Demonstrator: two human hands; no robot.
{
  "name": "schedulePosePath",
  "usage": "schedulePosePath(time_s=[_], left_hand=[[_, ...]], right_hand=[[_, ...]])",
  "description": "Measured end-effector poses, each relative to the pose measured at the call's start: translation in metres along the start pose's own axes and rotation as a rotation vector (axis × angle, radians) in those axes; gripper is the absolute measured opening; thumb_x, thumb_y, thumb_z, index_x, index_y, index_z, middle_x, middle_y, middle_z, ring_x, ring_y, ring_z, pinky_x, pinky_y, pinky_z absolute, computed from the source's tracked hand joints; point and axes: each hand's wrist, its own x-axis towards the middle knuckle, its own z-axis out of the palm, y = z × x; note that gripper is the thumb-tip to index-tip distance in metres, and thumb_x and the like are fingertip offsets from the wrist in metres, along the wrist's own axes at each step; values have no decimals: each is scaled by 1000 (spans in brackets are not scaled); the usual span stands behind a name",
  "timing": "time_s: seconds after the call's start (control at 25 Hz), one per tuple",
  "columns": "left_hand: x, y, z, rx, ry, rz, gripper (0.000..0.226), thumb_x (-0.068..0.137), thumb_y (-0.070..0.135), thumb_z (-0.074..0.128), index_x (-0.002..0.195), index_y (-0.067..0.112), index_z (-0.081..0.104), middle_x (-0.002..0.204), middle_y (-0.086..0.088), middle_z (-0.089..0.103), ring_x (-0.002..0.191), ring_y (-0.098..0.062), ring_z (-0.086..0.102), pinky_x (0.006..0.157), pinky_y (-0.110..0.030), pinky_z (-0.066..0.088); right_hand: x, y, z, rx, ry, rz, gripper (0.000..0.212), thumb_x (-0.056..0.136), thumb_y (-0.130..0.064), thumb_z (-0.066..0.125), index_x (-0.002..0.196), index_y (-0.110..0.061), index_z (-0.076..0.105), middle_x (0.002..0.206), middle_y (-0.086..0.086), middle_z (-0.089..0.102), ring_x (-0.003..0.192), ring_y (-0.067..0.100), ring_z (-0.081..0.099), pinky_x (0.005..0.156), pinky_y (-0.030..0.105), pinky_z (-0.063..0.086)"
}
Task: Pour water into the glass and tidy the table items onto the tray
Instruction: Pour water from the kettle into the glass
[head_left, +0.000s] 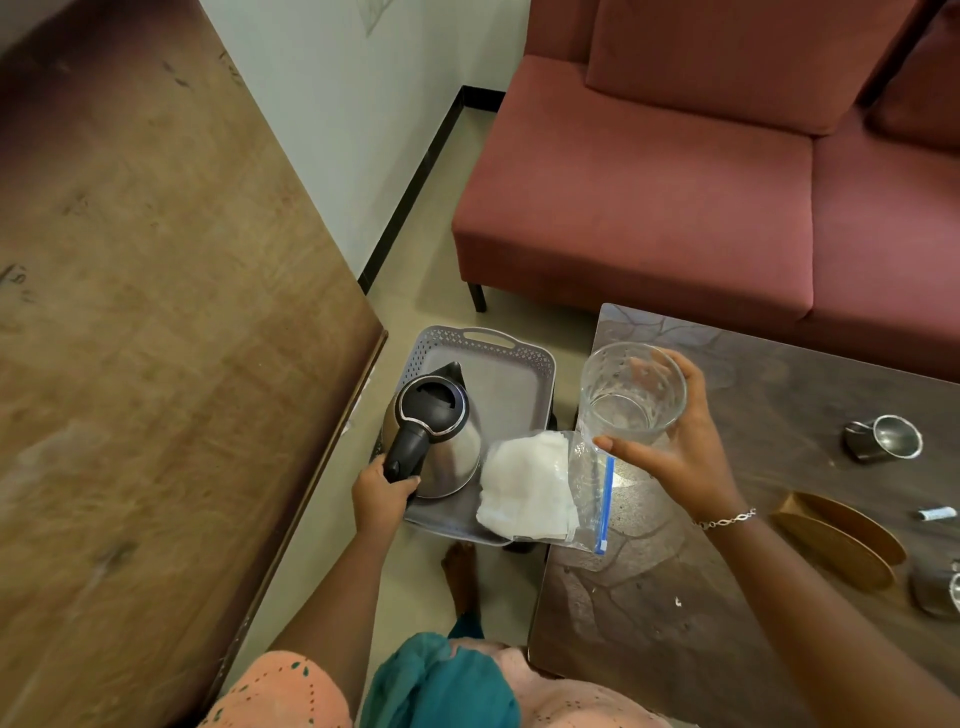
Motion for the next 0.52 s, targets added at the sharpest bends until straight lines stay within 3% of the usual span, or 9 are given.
schedulePosePath(time_s=[0.28,0.4,0.52], left_hand=[[-10,23,-35,56,20,248,30,69,-2,74,97,1,64,82,-17,66,76,-28,59,66,-32,46],[-25,43,-52,-29,6,356,27,65,-9,72,81,9,61,67,-8,58,67,-24,52,62,-31,43],[-45,71,-71,-135,20,435,25,59,2,68,73,21,61,67,-13,62,67,-25,56,63,-36,48]], right_hand=[[-5,-4,-2,7,11,-13,95,54,-33,84,130,-24,29,133,4,45,117,14,46,89,11,37],[-9,-6,-7,11,10,-25,94,54,-34,85,129,-28,28,130,-2,46,116,8,47,87,8,37],[-14,-7,-14,6,28,-39,95,54,-36,85,129,-28,29,126,-9,46,113,2,47,87,9,38]])
